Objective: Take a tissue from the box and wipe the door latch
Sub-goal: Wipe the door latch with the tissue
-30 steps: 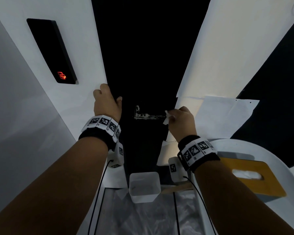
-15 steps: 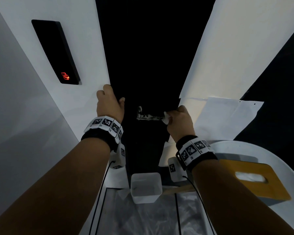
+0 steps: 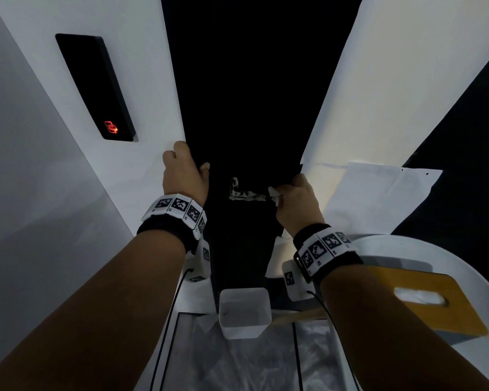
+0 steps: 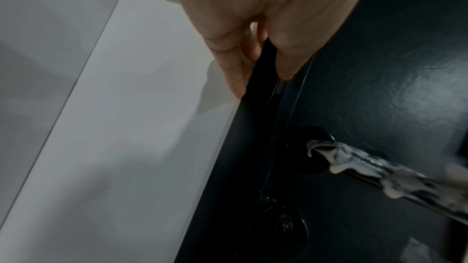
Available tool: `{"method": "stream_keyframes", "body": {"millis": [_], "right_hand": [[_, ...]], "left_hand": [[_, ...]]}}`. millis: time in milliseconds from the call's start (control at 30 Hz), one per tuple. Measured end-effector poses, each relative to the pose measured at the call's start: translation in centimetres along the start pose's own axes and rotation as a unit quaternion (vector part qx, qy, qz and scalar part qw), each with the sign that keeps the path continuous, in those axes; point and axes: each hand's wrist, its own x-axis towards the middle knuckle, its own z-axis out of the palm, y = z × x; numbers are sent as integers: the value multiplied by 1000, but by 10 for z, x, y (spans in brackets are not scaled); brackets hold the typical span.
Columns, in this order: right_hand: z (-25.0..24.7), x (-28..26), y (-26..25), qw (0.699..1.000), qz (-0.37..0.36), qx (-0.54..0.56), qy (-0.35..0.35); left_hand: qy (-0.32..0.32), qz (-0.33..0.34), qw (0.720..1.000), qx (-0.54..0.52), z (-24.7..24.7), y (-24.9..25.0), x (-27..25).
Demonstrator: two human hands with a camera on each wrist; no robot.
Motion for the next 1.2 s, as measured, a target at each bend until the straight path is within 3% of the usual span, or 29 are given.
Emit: {"method": "stream_keyframes", "body": {"millis": [200, 367, 467, 667, 767, 833, 933, 1067, 1200], "right_hand": [[12, 5, -9, 998, -53, -4, -29], [3, 7, 3, 999, -33, 28, 27], [5, 8, 4, 1000, -3, -23, -14], [11, 9, -10, 997, -68, 3, -47], [4, 4, -6, 996, -77, 31, 15], [1, 5, 1, 998, -45, 33, 40], [5, 8, 3, 999, -34, 15, 14], [12, 5, -7, 996, -85, 20, -34], [5, 5, -1, 996, -71, 51, 31]], "left_hand": [[-1, 1, 1000, 0, -1, 1, 0], [0, 3, 1000, 5, -1, 0, -1], [-2, 0, 1000, 1, -1, 1, -1], [-3, 6, 1000, -7, -1, 0, -1], [-2, 5, 1000, -6, -2, 1, -1], [-2, 4, 1000, -4, -2, 1, -1], [-4, 2, 1000, -4, -2, 1, -1], [-5, -4, 1000, -4, -2, 1, -1], [-5, -3, 1000, -3, -1, 1, 0]]}}
